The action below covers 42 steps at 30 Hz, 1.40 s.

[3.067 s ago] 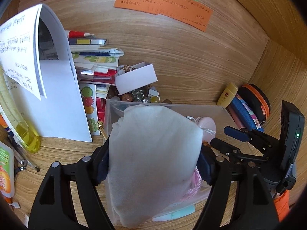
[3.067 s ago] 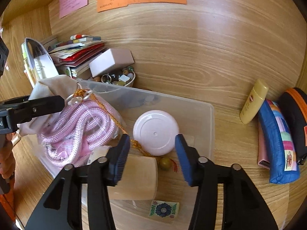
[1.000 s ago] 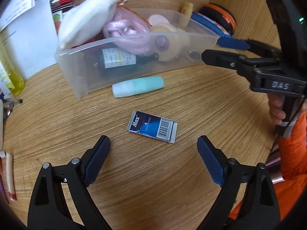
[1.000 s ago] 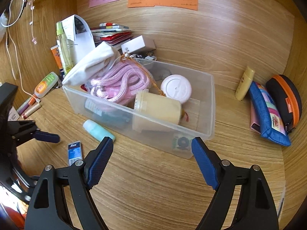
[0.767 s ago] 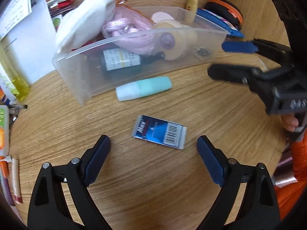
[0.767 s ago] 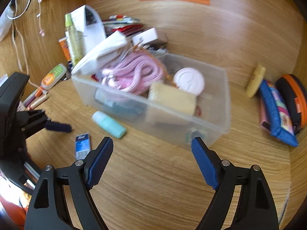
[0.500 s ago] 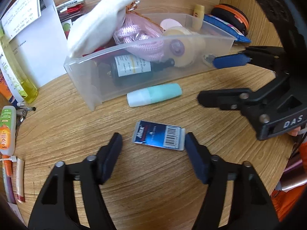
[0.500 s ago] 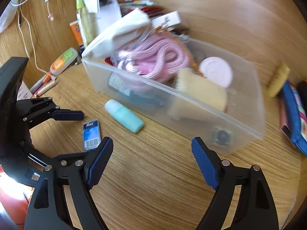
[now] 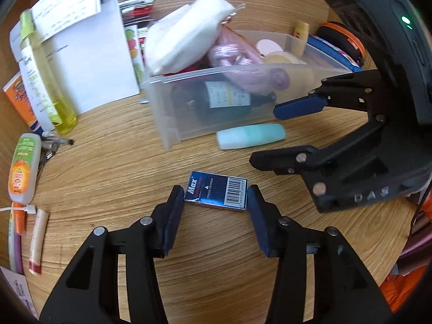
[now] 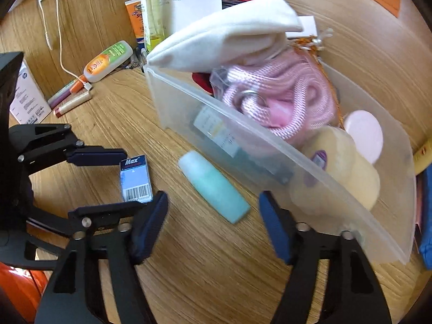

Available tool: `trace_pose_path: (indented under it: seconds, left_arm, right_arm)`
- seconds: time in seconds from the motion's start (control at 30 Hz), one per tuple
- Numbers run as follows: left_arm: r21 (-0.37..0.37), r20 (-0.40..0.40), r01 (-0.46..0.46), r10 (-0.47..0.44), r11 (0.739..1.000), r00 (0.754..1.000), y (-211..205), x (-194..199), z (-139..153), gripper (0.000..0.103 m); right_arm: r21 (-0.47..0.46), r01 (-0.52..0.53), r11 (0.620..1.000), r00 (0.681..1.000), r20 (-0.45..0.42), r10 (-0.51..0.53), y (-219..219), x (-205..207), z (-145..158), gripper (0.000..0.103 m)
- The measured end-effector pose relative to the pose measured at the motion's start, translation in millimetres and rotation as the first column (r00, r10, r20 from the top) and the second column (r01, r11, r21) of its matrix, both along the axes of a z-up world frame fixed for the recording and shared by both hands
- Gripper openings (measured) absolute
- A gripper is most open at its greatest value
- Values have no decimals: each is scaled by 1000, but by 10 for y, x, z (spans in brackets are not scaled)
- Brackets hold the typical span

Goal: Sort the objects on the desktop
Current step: 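Grasp the blue card box with left tool while right tool grasps the mint-green tube, then carry the blue card box with left tool over the box while right tool carries the tube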

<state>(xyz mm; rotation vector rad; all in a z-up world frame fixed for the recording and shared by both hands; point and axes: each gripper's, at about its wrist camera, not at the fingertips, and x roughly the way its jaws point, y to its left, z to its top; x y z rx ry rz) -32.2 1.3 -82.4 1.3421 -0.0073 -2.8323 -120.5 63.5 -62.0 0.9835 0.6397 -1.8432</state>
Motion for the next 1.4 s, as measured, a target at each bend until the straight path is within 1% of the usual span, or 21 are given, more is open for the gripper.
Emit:
trace_pose_path:
  seconds: [0.07, 0.1, 0.17, 0.23, 0.27, 0.33, 0.37, 0.43, 0.47, 0.5, 0.6, 0.67, 0.8, 0.9, 1.0, 1.17, 1.23, 1.3, 1.4]
  left_arm:
    - [-5, -9, -18, 18, 1000, 1000, -77, 48, 10, 48]
    - [-2, -13, -30, 30, 1000, 999, -152, 93, 15, 48]
    - [8, -30, -75, 75, 997, 997, -254, 128, 36, 48]
    - [11, -32, -115, 116, 993, 993, -322, 116, 37, 48]
    - [25, -31, -133, 134, 991, 991, -364, 111, 39, 48]
    - [34, -42, -135, 136, 990, 990, -396, 122, 56, 48]
    - [32, -51, -134, 135, 990, 990, -388, 132, 64, 48]
    - [18, -61, -124, 125, 992, 990, -344, 129, 67, 48]
    - [8, -69, -120, 121, 993, 990, -325, 139, 74, 48]
    - [4, -74, -114, 114, 993, 991, -312, 148, 78, 48]
    - [7, -90, -110, 110, 994, 990, -315, 178, 98, 48]
    - [28, -86, -116, 118, 993, 989, -347, 181, 108, 48]
    - [65, -48, -156, 159, 986, 986, -390, 150, 78, 48]
    - [84, -36, -162, 166, 983, 986, -417, 145, 67, 48]
    - [95, -49, -151, 156, 984, 986, -382, 143, 127, 48]
    - [103, -115, -118, 130, 988, 985, -272, 108, 361, 48]
    - [109, -146, -101, 117, 989, 982, -224, 80, 471, 48]
    - [106, -180, -82, 100, 991, 979, -147, 49, 590, 48]
    - [99, -232, -60, 81, 993, 969, -33, 13, 747, 48]
  right_arm:
    - [-5, -13, 1000, 999, 40, 13, -58, -28, -11, 59]
    - [-5, -17, 1000, 999, 47, 17, -74, -34, -13, 53]
    - [9, -18, 1000, 999, 49, 18, -120, -37, -37, 48]
    - [25, -15, 1000, 997, 78, 13, -175, -50, -77, 49]
    - [19, -9, 1000, 997, 77, 7, -187, -39, -76, 49]
    - [26, -9, 1000, 998, 66, 7, -202, -9, -89, 50]
    - [27, -9, 1000, 998, 56, 7, -210, 15, -98, 48]
    - [29, -15, 999, 999, 28, 14, -227, 61, -103, 39]
    - [23, -24, 999, 999, 37, 23, -230, 76, -104, 29]
    - [23, -24, 999, 999, 34, 23, -230, 85, -102, 24]
    - [12, -25, 1000, 999, 39, 24, -204, 116, -109, 23]
    - [1, -22, 1000, 999, 30, 22, -198, 169, -132, 23]
    - [-63, 12, 998, 995, 102, -5, -14, 162, -110, 23]
    - [-101, 44, 994, 993, 110, -33, 106, 191, -26, 23]
    - [-154, 80, 985, 992, 109, -64, 329, 162, 127, 23]
    - [-236, 136, 962, 989, 92, -117, 571, 135, 387, 23]
    - [-298, 155, 942, 986, 103, -130, 720, 86, 543, 23]
    - [-338, 171, 925, 984, 98, -146, 849, 32, 657, 23]
    - [-393, 193, 899, 981, 59, -184, 983, -36, 852, 23]
